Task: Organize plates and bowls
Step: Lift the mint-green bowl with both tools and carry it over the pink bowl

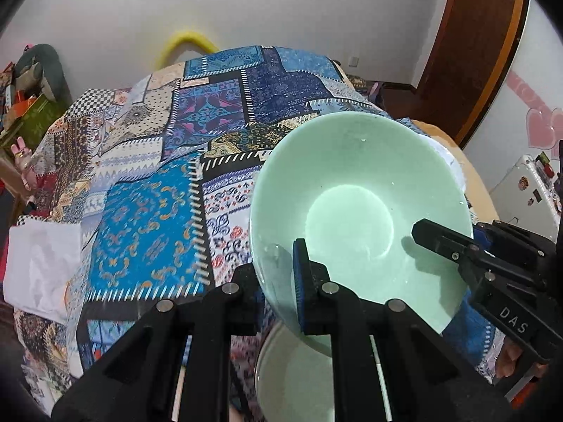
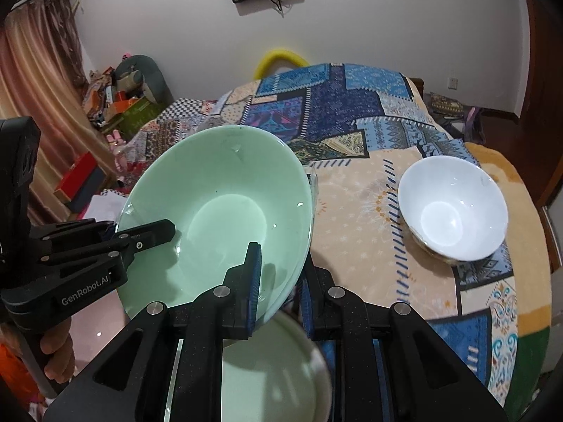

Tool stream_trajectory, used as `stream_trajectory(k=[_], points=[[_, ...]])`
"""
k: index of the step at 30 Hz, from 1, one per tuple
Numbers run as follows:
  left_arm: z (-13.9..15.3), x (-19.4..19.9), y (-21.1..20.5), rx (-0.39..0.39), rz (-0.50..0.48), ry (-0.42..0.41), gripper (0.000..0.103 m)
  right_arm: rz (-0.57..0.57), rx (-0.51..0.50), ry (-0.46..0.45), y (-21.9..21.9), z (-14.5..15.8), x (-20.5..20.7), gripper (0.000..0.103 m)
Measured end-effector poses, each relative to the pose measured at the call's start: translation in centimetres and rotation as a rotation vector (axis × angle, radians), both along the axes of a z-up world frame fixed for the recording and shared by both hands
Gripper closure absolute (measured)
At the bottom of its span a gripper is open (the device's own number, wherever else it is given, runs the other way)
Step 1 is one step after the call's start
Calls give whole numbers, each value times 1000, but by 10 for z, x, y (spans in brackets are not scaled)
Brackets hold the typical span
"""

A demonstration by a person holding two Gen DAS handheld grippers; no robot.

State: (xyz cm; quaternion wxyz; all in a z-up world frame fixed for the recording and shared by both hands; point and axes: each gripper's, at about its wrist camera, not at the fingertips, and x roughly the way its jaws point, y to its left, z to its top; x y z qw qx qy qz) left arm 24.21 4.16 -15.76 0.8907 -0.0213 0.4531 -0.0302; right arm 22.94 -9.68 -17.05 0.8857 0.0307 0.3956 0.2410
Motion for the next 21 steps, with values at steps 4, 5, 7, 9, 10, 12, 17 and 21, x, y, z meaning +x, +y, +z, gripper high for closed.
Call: stream_trajectory(k=[4,5,7,9,10,12,17,21], points=[[10,-25,7,0,14,-16,90,12,5,-13,6,6,-14,85],[11,-31,8,1,18,-18,90,16,6,-16,8,7,-18,85],[15,-43,12,3,23,-24,90,23,9,-23,11,9,-26,85],[18,-56,17,3,30,-27,90,33,15,-26,16,10,-33,85],[18,-61,20,2,35,-28,90,37,18,-27,18,11,-36,85],[20,-74,26,3,47,-33,90,47,21,-30,22,12,-43,85],[19,-100,39,7,79,-31,90,78,28,-28,35,8,-60,85],[16,-118,52,2,105,-29,90,106,35,-24,48,4,-71,85]])
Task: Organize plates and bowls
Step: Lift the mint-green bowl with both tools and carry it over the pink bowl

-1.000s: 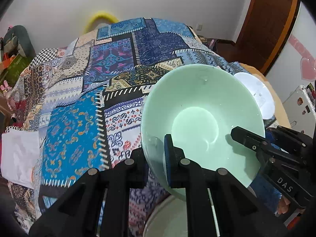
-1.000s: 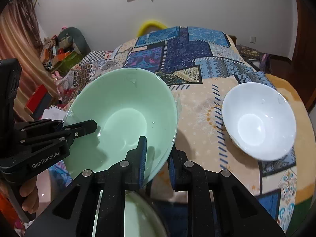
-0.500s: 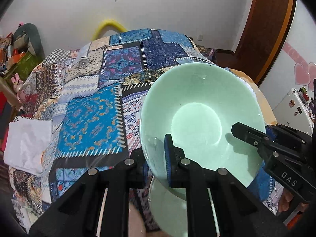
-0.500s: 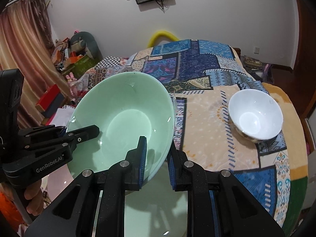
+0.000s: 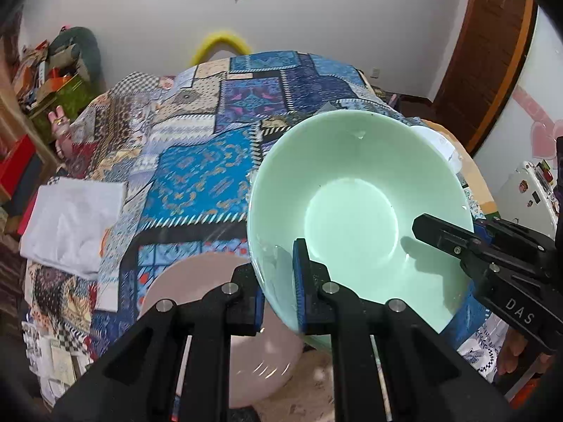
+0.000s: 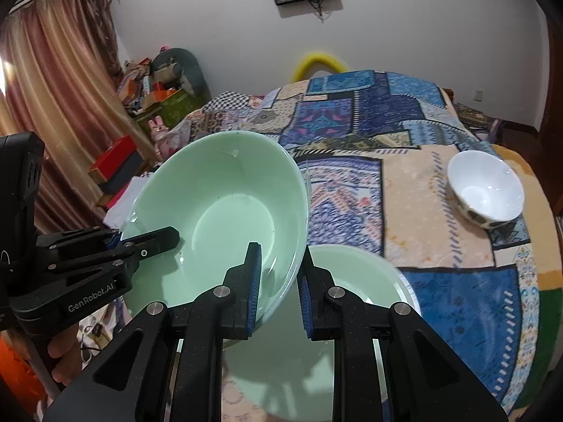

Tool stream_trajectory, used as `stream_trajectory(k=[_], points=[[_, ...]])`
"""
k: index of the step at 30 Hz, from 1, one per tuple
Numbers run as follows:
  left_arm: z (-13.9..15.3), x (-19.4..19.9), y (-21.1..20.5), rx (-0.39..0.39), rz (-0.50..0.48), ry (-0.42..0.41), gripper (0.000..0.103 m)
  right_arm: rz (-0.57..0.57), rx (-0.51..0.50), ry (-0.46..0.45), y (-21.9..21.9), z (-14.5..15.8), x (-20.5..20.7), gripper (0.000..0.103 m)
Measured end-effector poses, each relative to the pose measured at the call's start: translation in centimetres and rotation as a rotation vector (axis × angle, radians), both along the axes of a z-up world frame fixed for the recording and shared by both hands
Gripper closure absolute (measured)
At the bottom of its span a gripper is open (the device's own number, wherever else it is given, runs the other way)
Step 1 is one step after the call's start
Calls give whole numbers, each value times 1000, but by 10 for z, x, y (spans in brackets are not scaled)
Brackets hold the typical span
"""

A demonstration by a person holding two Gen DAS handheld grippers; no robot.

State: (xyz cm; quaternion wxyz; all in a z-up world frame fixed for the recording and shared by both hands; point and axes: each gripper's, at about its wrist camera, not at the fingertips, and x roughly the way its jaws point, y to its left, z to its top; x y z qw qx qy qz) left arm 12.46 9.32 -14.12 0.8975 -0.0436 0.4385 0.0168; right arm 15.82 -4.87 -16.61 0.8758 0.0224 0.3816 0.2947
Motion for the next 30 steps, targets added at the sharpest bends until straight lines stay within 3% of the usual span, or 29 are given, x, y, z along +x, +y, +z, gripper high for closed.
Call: stream_trajectory(k=[18,30], points=[[-32,-49,68,-24,118,54,89,126,0,53,68,-28,-27,85],[-69,-62,88,-68,144,120,89,195,-76,110,93,-56,-35,85]])
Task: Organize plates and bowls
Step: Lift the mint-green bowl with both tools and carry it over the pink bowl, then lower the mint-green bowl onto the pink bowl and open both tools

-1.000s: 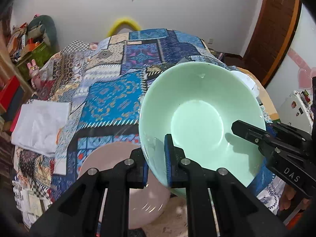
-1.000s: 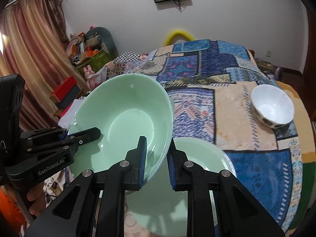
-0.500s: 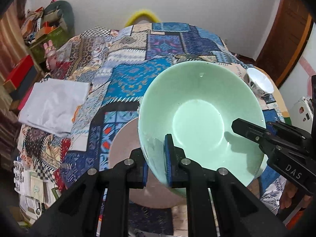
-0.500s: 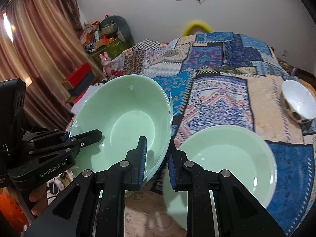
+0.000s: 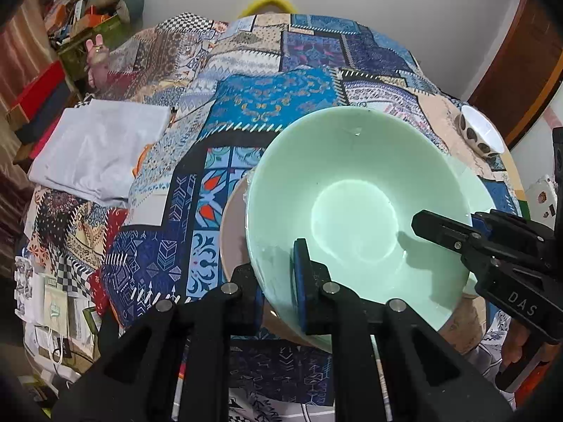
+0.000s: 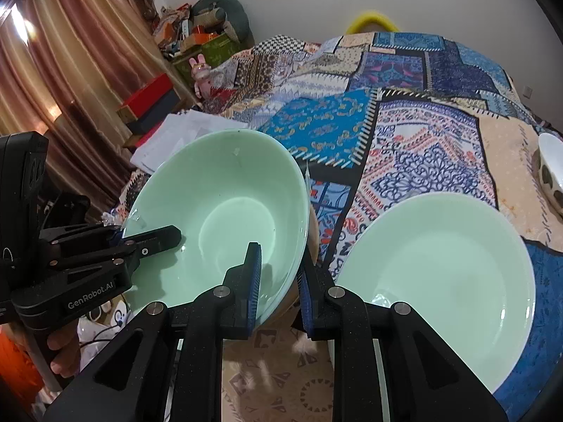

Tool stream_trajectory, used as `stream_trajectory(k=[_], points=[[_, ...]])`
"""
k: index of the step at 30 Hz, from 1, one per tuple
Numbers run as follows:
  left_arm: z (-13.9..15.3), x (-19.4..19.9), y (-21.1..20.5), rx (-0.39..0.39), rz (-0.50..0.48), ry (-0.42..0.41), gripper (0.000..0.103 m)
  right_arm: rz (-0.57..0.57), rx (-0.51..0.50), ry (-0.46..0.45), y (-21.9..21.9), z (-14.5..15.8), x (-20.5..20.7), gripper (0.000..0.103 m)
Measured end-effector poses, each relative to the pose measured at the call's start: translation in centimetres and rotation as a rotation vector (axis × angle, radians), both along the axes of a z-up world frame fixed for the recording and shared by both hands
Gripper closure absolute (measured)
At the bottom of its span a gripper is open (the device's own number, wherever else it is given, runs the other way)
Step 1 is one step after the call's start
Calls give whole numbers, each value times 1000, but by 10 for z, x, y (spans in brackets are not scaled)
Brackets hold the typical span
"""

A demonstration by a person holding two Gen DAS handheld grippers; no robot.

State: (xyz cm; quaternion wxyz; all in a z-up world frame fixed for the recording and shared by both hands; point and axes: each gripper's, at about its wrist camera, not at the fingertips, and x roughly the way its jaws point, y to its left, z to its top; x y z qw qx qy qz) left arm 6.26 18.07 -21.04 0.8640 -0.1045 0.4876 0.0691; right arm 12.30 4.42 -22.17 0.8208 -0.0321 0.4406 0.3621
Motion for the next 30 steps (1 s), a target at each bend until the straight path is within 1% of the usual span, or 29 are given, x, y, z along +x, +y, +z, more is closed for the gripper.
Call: stream_trajectory(k=[7,10,12,23,30], points=[[-12,0,6,1,8,21,89,12,-18,23,7,-10,0,85],[-18,2,11,-19,16,39,89,21,-37,31,11,-15,1,85],[-17,3,13,-21,20,38,89,23,-44,35,13,-18,1,85],[-18,9,15,-31,25,40,89,27,-53,54,15,-17,4,84],[-20,11,13,-10,16,48,86,27,-49,58,14,-13,5,82]])
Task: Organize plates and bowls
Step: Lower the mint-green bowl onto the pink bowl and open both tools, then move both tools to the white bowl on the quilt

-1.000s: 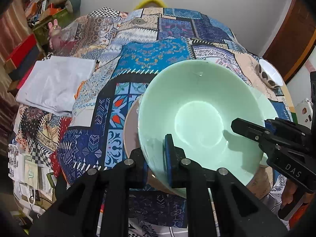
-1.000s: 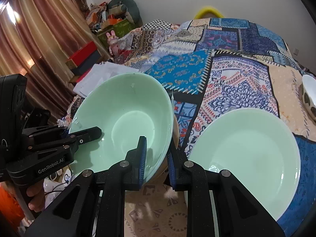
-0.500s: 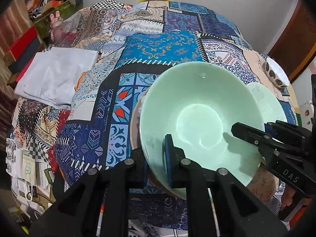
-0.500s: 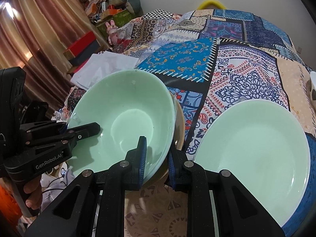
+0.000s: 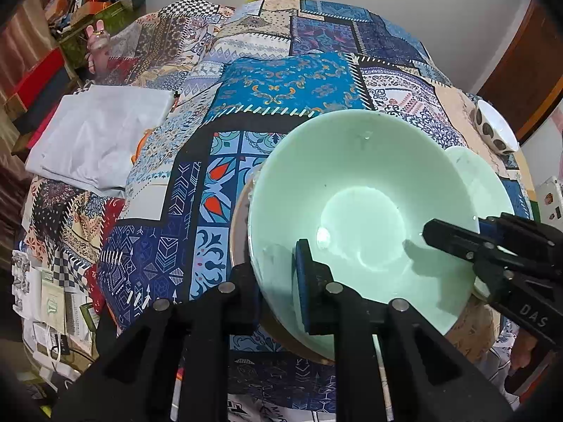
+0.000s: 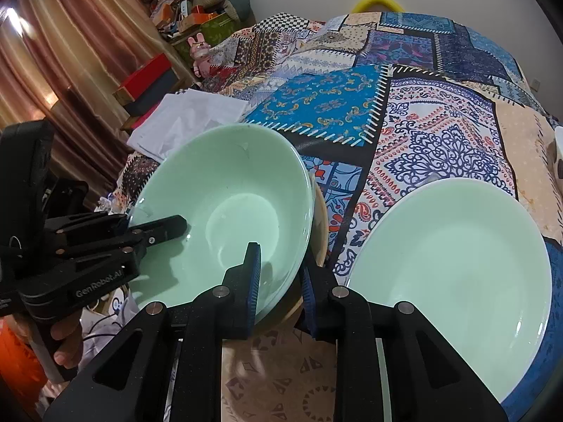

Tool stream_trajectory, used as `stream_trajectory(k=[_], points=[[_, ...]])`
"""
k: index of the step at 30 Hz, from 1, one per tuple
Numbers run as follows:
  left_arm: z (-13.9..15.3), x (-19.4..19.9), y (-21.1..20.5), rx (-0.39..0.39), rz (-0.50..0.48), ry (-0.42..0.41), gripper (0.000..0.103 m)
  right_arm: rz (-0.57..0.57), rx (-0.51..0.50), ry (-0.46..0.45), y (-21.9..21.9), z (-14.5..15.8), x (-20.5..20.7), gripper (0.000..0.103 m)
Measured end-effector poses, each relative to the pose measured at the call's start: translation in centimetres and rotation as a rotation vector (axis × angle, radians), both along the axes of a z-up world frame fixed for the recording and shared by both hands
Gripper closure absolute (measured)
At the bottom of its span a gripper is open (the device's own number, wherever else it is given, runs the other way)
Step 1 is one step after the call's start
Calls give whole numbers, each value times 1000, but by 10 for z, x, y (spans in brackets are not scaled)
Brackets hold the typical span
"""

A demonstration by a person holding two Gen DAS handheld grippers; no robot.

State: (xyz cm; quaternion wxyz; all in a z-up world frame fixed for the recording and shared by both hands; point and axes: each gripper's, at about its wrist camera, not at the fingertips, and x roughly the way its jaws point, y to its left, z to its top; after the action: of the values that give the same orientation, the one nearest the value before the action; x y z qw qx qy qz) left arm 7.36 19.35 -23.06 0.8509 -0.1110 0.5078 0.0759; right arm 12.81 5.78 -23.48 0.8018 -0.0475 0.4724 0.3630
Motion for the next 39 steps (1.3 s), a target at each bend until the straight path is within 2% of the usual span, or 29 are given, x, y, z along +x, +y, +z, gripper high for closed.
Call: stream_trajectory(k=[12,18,22,25,30,35,39], points=[[-8,5,-9,21,-25,30,83,-12,-15,-31,-5,6,-1,81],[-4,6,-18,83,-39,26,82,-11,-32,-50,-9,3,-1,80],[2,6,-15,80,-41,41,80,-22,-22,-37,-12,-1,1,80],[7,6,-9,34,-39,37,74,-25,5,-16,-16,0,2,80],[14,6,-4,7,-12,36,72,-18,12,-61,-18,13,-3,80],[33,2,-6,42,3,-6,66,-17,7,-115,-26,26,-7,80],[61,1,-14,32,-32,-90,61,-34,28,-127,-39,36,-3,79]])
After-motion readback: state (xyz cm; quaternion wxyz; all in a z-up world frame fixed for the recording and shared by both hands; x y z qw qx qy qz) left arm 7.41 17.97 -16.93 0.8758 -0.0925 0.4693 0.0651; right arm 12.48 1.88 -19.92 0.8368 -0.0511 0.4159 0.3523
